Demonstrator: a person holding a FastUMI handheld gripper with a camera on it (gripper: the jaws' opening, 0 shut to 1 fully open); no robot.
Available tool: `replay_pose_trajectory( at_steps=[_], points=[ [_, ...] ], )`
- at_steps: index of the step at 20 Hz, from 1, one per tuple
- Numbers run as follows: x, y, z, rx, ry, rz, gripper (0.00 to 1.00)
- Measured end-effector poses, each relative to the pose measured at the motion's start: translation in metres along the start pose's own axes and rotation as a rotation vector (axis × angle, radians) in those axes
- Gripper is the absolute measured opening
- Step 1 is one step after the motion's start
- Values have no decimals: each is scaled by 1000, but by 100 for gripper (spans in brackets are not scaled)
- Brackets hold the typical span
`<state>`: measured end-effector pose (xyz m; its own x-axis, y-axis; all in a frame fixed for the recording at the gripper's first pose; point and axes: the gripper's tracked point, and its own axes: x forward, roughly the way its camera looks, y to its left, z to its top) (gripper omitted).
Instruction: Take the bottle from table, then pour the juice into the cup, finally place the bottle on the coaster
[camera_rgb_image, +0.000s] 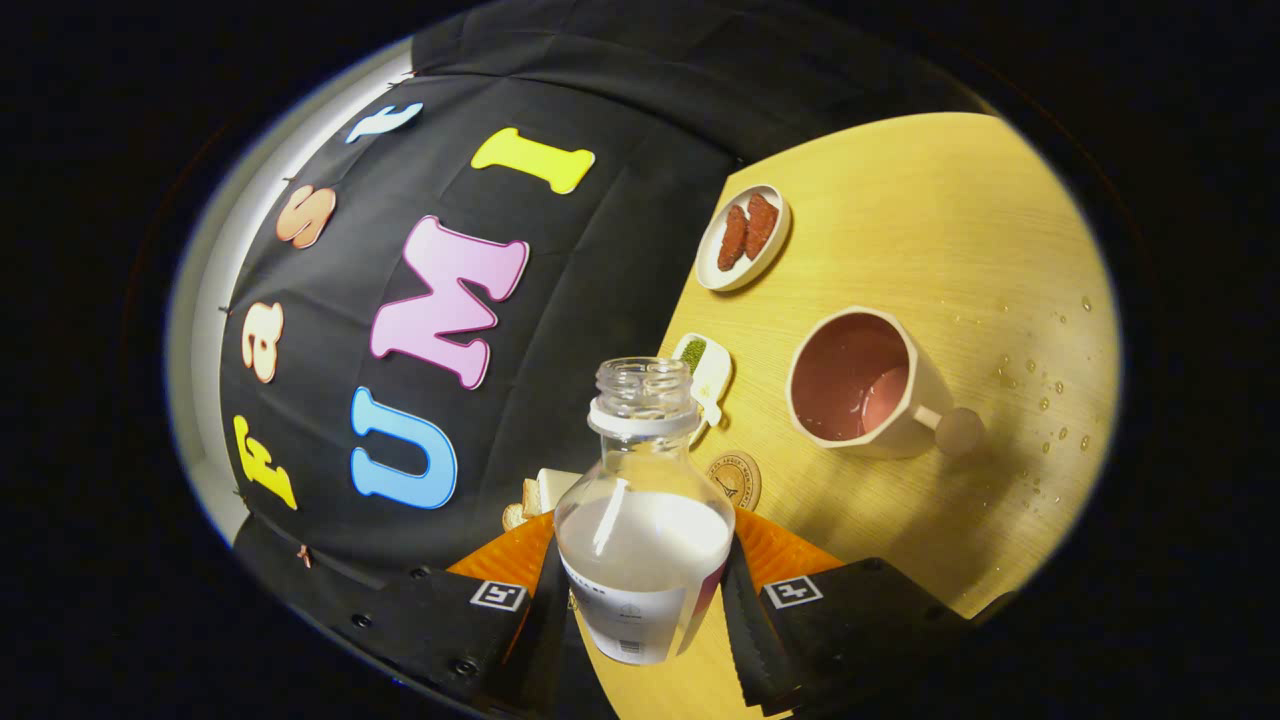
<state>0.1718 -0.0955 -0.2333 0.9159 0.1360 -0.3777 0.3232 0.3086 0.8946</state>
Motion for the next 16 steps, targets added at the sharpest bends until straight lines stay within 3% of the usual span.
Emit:
replay_pose_trajectory(
  at_steps=[16],
  points=[
    [24, -19, 4, 549, 60, -106, 71]
  ],
)
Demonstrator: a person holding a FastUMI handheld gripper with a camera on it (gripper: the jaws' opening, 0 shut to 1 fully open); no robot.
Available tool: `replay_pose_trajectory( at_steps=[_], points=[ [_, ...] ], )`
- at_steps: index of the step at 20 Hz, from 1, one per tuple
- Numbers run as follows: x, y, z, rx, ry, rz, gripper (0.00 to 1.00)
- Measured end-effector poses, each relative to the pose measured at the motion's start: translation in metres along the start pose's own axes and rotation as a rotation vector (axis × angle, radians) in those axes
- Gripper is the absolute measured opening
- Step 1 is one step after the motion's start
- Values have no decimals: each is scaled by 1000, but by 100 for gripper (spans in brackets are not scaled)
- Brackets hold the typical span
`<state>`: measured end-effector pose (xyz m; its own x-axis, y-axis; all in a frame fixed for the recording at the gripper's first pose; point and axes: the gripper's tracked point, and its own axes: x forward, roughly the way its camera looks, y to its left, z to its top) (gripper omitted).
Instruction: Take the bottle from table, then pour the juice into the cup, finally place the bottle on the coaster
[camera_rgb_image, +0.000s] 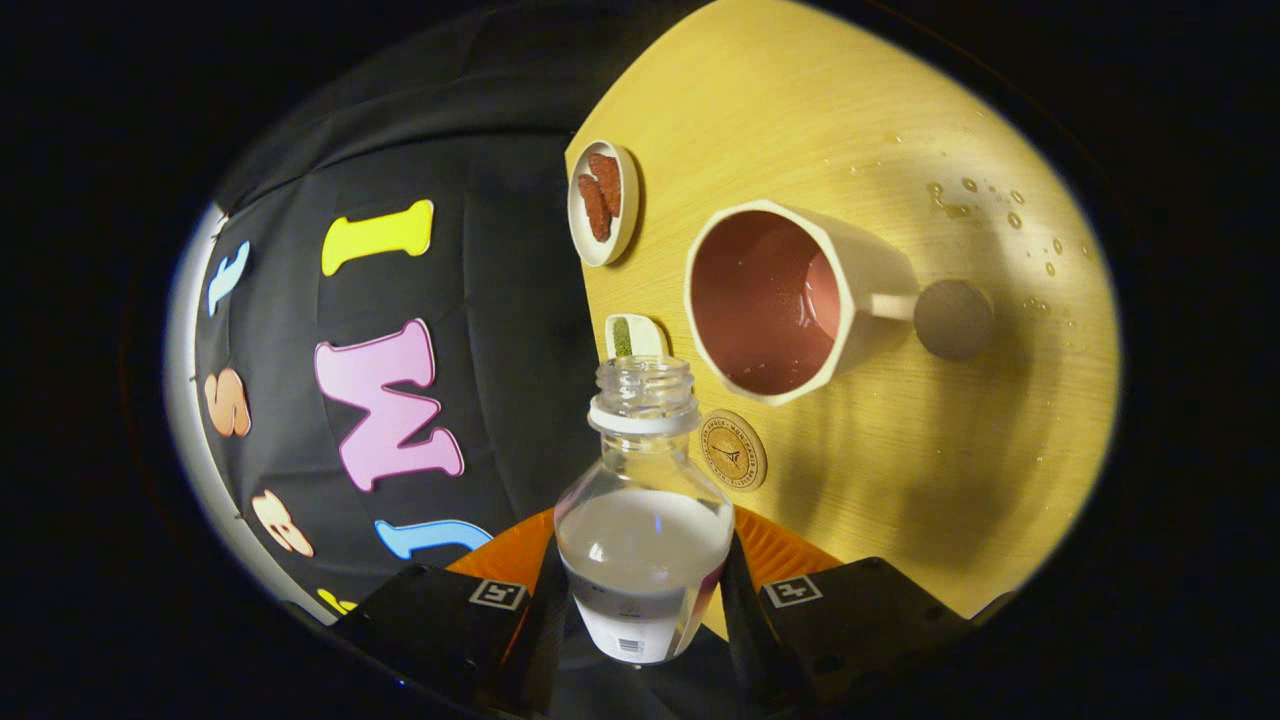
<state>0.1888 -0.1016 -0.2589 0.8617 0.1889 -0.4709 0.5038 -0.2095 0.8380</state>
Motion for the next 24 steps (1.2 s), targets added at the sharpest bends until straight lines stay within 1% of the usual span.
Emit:
replay_pose_trajectory(
  at_steps=[4, 12, 14, 24],
  points=[
    [1, -4, -3, 92, 15, -26, 71],
    [4, 4, -1, 237, 20, -29, 71],
    [3, 4, -1, 275, 30, -41, 71],
    [5, 13, 5, 446, -8, -20, 71]
  ],
)
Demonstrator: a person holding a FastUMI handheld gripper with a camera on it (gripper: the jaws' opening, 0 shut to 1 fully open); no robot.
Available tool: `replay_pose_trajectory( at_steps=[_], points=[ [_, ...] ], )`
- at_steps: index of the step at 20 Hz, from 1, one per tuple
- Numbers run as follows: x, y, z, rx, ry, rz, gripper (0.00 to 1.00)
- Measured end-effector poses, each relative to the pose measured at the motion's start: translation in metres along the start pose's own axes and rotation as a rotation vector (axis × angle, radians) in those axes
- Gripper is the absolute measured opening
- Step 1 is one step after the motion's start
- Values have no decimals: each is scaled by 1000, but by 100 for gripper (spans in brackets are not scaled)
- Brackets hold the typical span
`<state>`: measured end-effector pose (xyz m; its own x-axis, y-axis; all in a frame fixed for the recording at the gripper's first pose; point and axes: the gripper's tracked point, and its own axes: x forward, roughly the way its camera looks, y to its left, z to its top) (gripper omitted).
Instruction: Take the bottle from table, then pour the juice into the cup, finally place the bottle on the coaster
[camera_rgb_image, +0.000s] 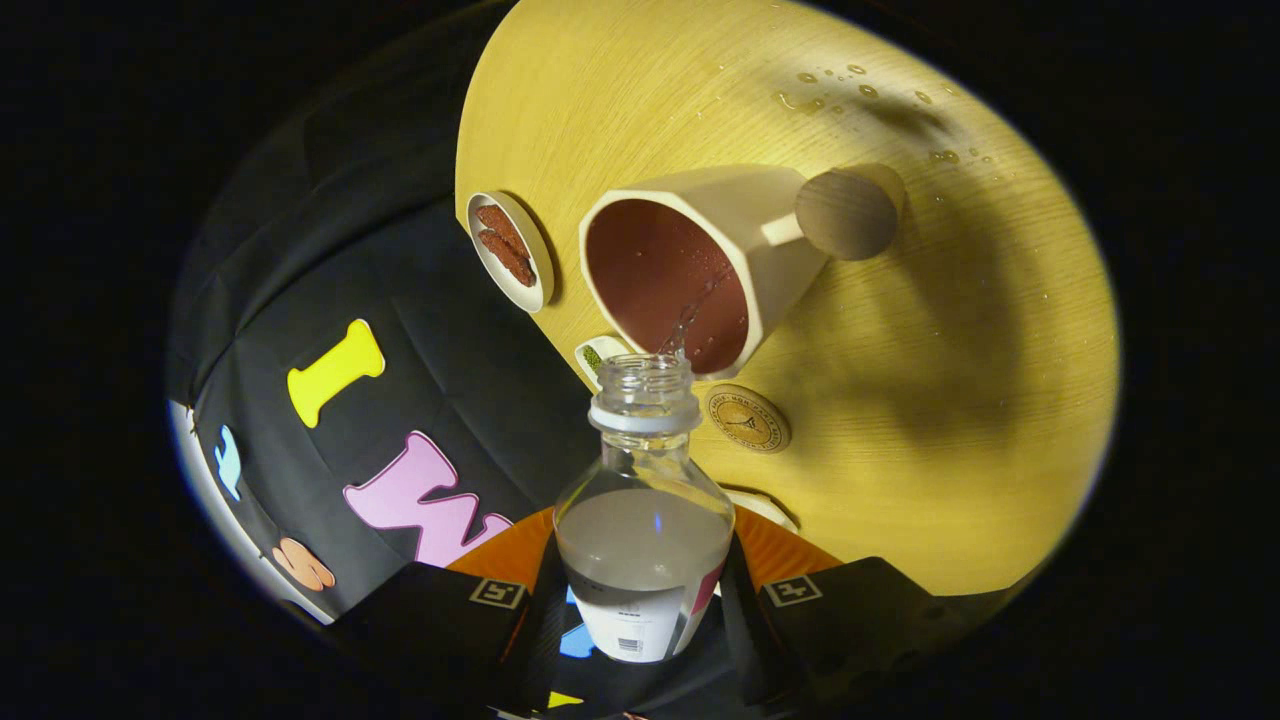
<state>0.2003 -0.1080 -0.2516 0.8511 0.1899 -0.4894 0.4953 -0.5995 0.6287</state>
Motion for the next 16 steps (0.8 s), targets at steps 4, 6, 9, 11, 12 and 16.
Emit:
replay_pose_trajectory(
  at_steps=[4, 6, 9, 11, 12, 16],
  points=[
    [1, 3, -4, 57, 14, 8, 71],
    [1, 3, -5, 69, 21, 2, 71],
    [0, 4, -6, 100, 35, -12, 71],
    [0, 7, -5, 131, 34, -11, 71],
    [-1, 7, -4, 147, 33, -9, 71],
    [-6, 13, -1, 223, 37, 6, 71]
  ],
)
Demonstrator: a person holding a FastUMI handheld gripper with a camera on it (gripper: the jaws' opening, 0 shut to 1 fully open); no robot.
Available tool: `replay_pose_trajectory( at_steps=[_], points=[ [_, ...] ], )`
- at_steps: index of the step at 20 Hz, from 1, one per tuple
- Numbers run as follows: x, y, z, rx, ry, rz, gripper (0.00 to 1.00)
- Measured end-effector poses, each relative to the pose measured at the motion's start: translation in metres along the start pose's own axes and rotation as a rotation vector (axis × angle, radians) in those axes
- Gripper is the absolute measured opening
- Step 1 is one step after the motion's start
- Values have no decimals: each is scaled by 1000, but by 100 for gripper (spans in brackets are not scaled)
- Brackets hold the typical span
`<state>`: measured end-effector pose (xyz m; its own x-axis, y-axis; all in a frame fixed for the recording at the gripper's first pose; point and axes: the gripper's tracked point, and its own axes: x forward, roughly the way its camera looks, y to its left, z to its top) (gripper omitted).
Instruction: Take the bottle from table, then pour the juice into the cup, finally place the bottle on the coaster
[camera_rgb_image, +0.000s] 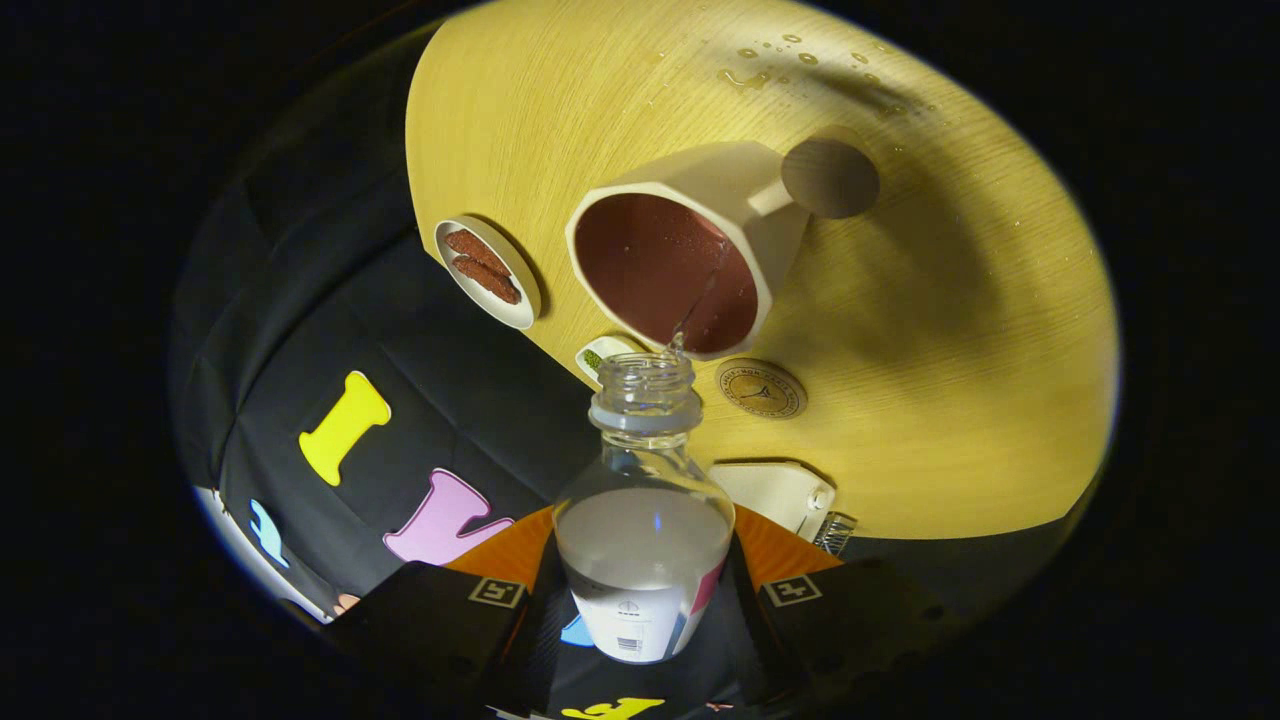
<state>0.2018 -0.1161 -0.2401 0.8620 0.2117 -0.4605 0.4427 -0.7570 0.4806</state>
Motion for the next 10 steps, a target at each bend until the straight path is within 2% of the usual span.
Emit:
replay_pose_trajectory(
  at_steps=[10],
  points=[
    [0, 7, -4, 114, 16, -8, 71]
  ],
)
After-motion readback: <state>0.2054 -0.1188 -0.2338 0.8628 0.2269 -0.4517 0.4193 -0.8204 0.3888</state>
